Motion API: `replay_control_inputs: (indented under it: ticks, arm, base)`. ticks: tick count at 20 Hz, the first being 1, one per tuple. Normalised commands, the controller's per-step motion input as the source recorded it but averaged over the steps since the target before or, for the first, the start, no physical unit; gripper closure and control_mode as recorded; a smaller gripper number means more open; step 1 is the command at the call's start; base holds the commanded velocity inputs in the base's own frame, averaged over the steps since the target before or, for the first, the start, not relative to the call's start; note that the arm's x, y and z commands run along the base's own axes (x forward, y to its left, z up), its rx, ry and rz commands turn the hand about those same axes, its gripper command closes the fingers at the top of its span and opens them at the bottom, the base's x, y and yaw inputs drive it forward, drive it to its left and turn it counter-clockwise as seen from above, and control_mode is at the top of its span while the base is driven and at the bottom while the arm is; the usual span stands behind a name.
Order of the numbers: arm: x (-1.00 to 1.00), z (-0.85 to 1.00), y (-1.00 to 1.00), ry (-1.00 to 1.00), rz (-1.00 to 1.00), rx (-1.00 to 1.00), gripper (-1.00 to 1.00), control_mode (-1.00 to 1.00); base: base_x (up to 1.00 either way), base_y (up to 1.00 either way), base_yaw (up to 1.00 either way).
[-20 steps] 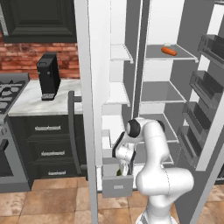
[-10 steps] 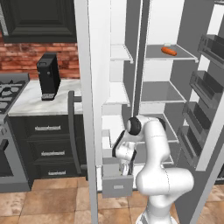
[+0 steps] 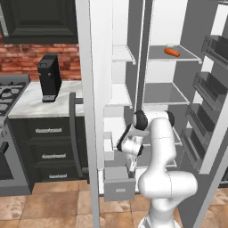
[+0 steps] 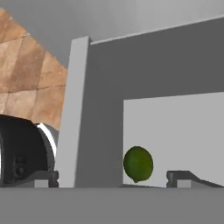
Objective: Take the lime and carrot from the fridge shelf and place them in the freezer drawer to begin freezing them.
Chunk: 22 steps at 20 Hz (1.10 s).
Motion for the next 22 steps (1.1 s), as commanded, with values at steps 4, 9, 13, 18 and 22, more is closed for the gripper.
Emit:
replay_control_inputs:
  ticks: [4, 9, 13, 18, 22]
  arm:
    - [-0.44, 0.70, -0.54, -0.13, -0.01, 0.05, -1.00, -1.00]
    - [-0.53, 0.87, -0.42, -0.16, -0.05, 0.04, -1.00, -1.00]
    - [-0.51, 1.00, -0.24, -0.17, -0.09, 0.00, -1.00, -1.00]
    - [-0.47, 1.00, -0.08, -0.16, -0.13, 0.00, -1.00, -1.00]
    - [-0.27, 1.00, -0.01, -0.15, -0.14, 0.00, -1.00, -1.00]
  base:
    - [0.00, 0.00, 0.00]
    - [0.00, 0.00, 0.00]
    - [0.00, 0.00, 0.00]
    - [0.00, 0.00, 0.00]
    - [0.00, 0.00, 0.00]
